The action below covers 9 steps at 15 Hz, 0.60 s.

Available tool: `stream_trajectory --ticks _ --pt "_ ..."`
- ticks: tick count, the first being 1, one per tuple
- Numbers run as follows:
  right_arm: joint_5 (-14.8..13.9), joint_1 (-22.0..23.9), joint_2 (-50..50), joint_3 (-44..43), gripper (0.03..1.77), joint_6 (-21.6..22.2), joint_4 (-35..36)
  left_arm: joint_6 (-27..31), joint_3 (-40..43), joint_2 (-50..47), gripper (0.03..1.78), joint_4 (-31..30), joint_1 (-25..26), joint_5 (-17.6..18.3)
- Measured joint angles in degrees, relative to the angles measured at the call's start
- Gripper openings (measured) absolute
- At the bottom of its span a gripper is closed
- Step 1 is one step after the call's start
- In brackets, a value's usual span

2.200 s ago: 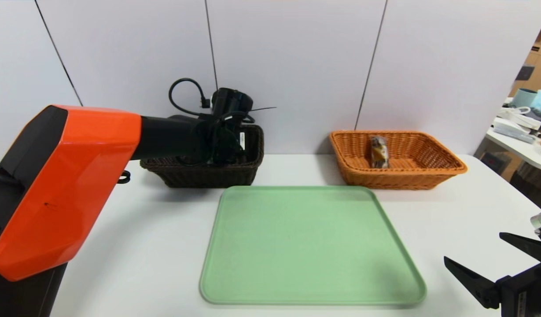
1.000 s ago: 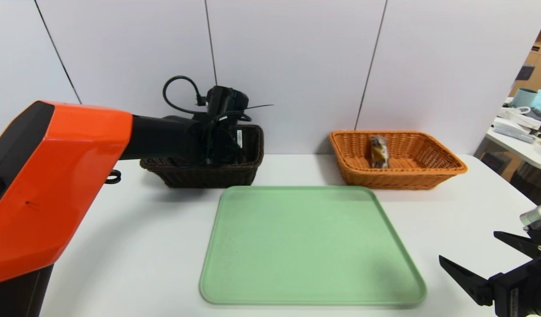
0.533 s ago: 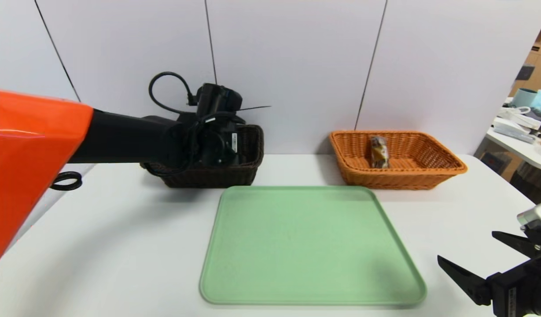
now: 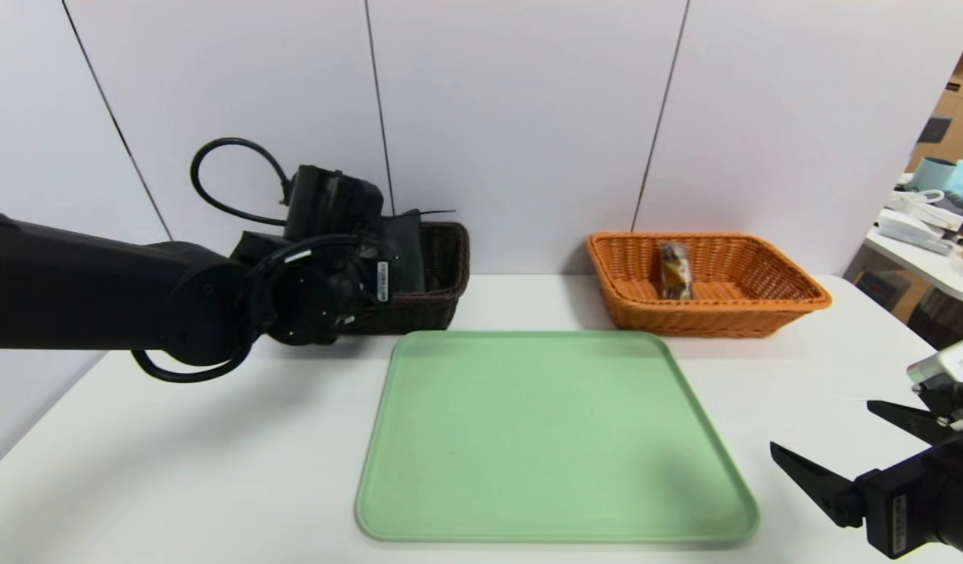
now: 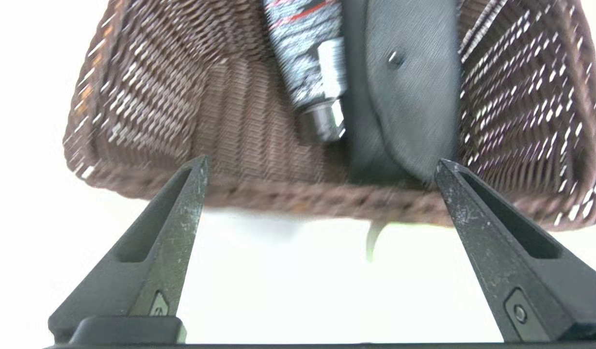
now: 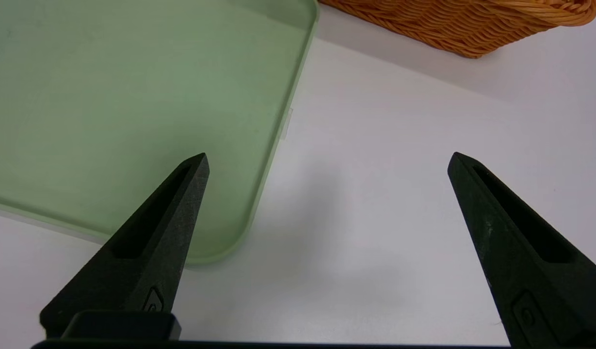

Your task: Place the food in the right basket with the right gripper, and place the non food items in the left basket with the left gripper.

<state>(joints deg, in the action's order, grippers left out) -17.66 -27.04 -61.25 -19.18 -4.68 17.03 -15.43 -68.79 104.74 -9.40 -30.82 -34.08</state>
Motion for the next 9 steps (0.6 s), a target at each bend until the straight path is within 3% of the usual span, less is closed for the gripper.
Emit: stream_trajectory --ticks 4,9 --pt "-0.38 -0.02 -0.46 -0.39 1.70 0.06 -0.04 -0.02 9.12 -5.42 1.67 -2.78 -0.11 -1.13" --pt "-2.69 0.00 -0.61 -0.45 1.70 0.30 0.00 -0.49 18.63 -9.98 1.68 -5.62 -1.04 -6.10"
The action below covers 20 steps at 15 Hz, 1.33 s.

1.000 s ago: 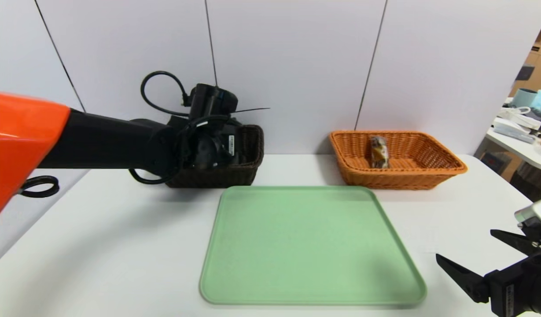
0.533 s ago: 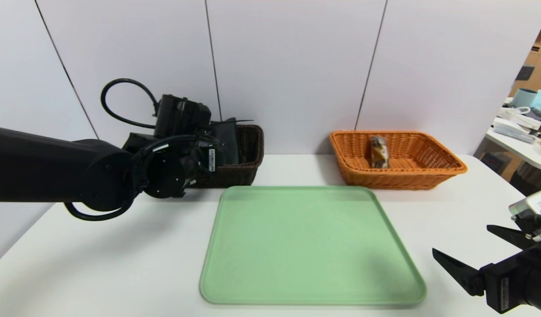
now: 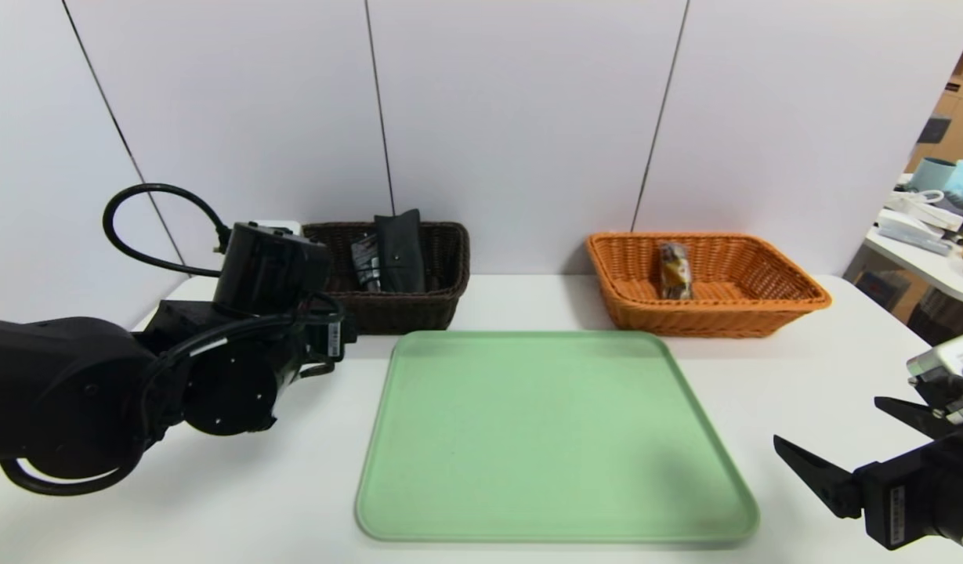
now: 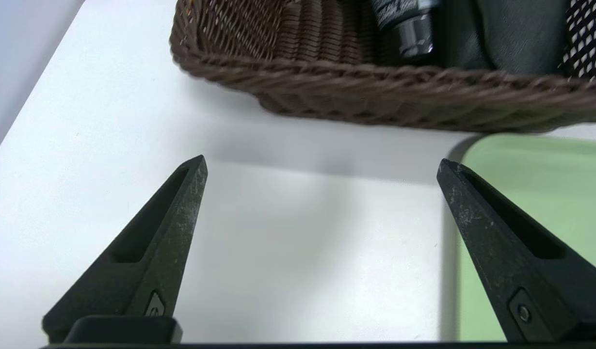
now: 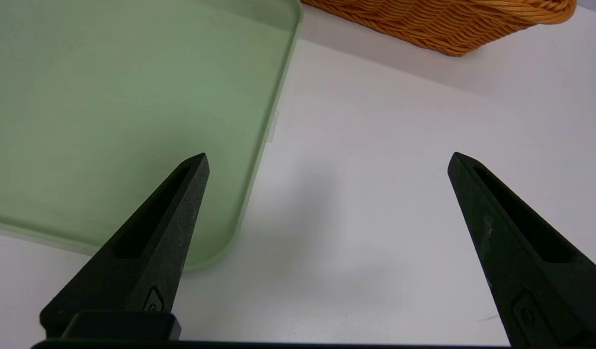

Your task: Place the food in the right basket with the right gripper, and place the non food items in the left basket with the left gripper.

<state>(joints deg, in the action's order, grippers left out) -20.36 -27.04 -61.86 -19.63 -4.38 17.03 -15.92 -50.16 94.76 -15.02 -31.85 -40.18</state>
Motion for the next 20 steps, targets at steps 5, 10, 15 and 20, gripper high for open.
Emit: stream_trajectory --ticks 5,10,15,20 --pt "-2.18 0.00 0.12 0.11 1.70 0.09 0.00 -1.35 6.90 -4.13 1.69 -0.33 -1.49 -2.12" --pt "-4.14 0.11 0.45 0.41 1.70 0.22 -0.02 -1.68 12.50 -8.79 1.69 -0.27 -2.29 -3.39" --pt "-7.01 0.61 1.38 1.22 1.70 0.13 -0.22 -1.77 15.96 -12.37 1.69 -0.30 -1.35 -4.08" --pt "-8.03 4.08 2.71 1.96 1.70 0.06 -0.09 -2.68 18.20 -15.07 1.69 -0.20 2.15 -3.78"
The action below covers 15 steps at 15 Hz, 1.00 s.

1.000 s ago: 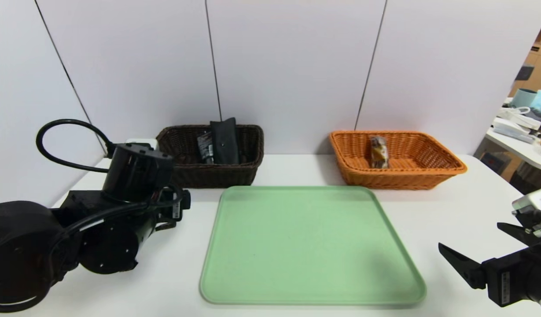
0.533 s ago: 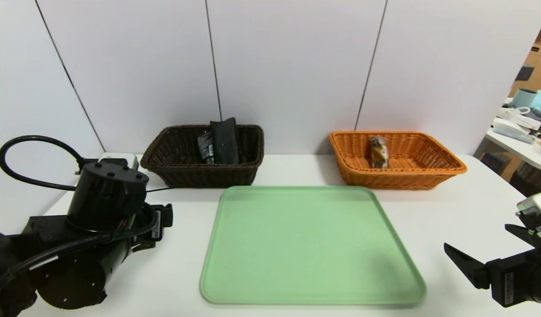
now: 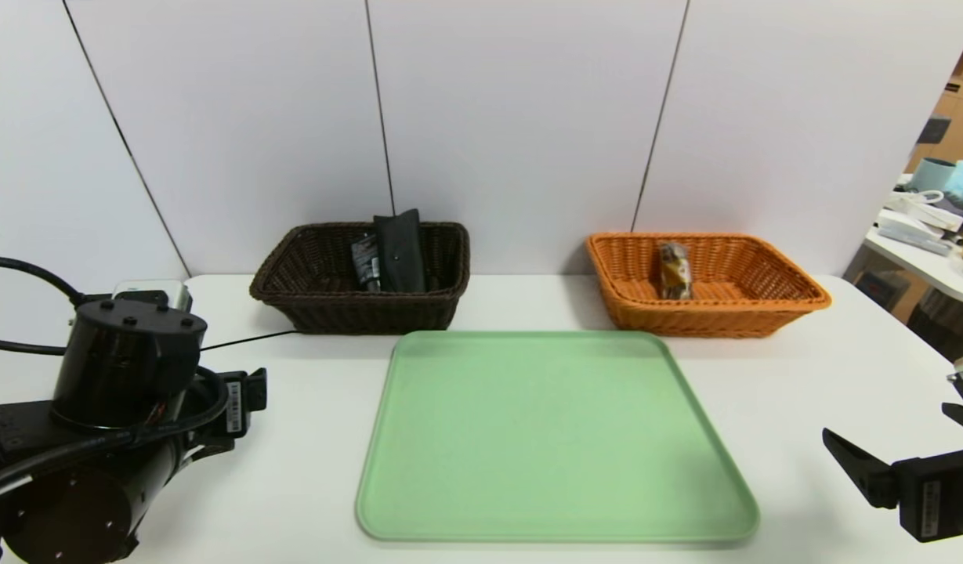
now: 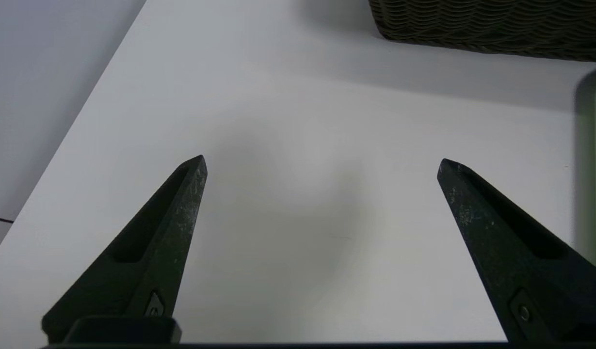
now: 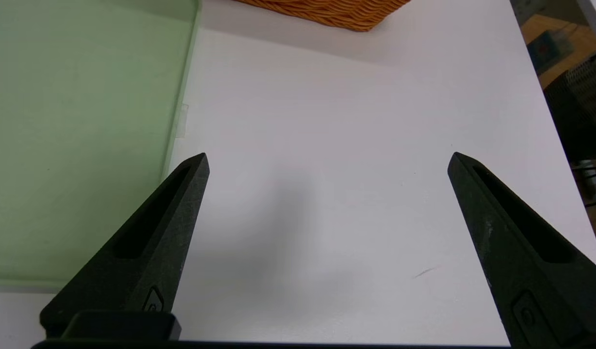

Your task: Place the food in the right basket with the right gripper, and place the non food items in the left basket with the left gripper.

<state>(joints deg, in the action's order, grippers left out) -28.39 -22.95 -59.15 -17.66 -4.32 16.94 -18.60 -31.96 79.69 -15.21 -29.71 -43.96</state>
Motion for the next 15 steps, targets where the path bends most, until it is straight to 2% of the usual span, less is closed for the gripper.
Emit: stream_trajectory --ticks 8,11,15 --pt "0.00 9.35 3.78 2.21 1.70 -0.43 0.06 -0.20 6.50 -5.07 1.69 -0.11 4.30 0.69" --pt "0.06 11.13 6.07 4.30 1.70 -0.63 -0.11 -0.55 9.48 -7.45 1.69 -0.13 4.74 0.72" --pt "0.45 12.41 10.70 6.12 1.70 -3.06 -0.28 -0.55 12.68 -11.42 1.69 -0.33 4.57 1.16"
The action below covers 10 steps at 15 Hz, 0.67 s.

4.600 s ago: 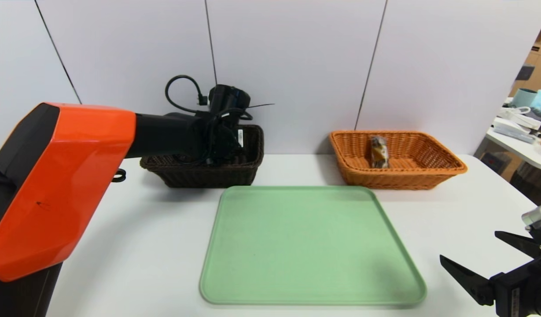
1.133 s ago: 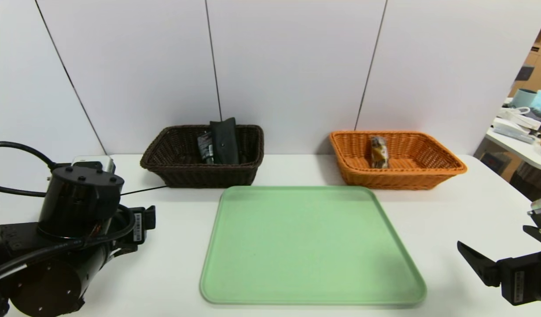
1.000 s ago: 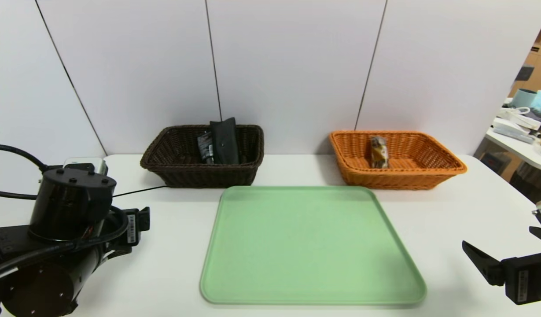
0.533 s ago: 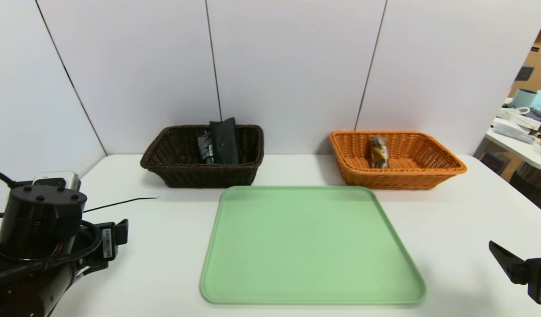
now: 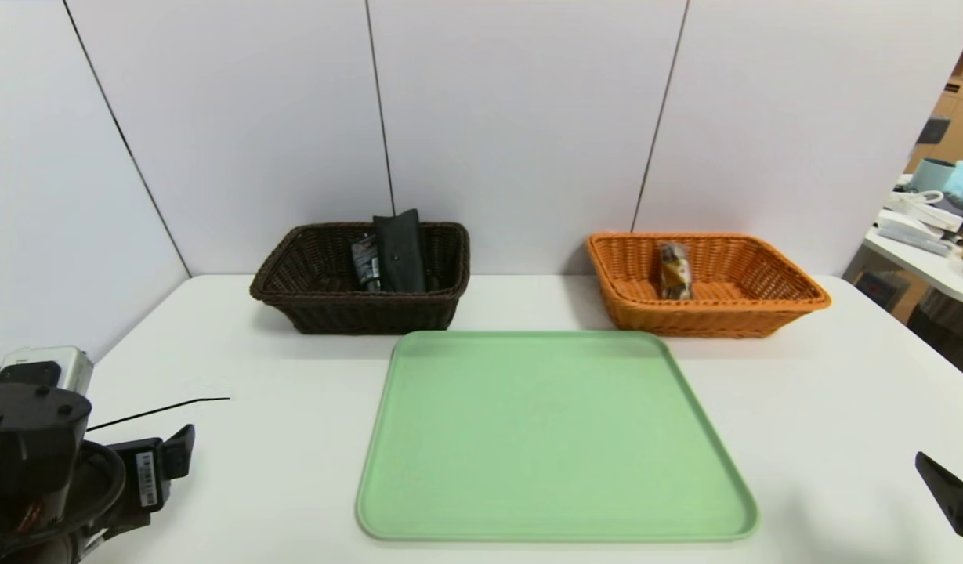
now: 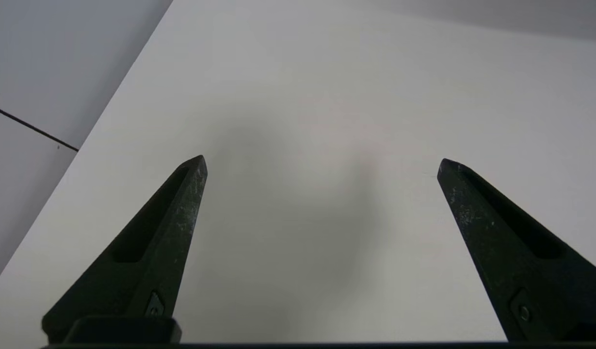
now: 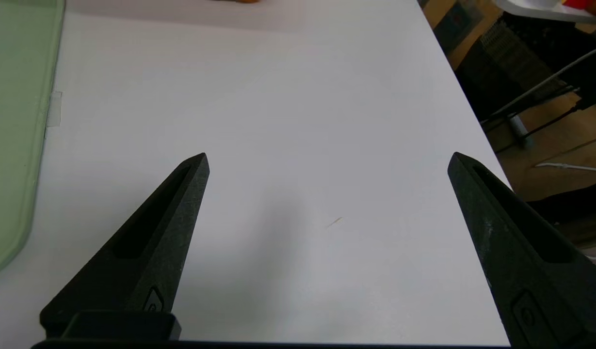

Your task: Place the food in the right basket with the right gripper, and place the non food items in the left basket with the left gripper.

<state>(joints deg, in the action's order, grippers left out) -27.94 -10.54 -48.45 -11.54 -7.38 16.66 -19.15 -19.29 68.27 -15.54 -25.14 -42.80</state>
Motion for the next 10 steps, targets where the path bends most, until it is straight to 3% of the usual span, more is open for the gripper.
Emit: stream_trajectory --ticks 2,6,10 --pt "0.66 -0.09 3.46 0.83 1.70 -1.90 0.26 0.33 1.57 -2.94 1.69 -2.15 -1.78 2.23" --pt "8.31 -0.63 10.69 1.51 1.70 -4.58 0.43 1.90 5.03 -5.95 1.69 -13.25 -8.22 3.91" --pt "10.42 -0.74 14.60 2.56 1.70 -4.58 4.25 4.83 8.29 -6.45 1.69 -24.33 -14.23 4.00"
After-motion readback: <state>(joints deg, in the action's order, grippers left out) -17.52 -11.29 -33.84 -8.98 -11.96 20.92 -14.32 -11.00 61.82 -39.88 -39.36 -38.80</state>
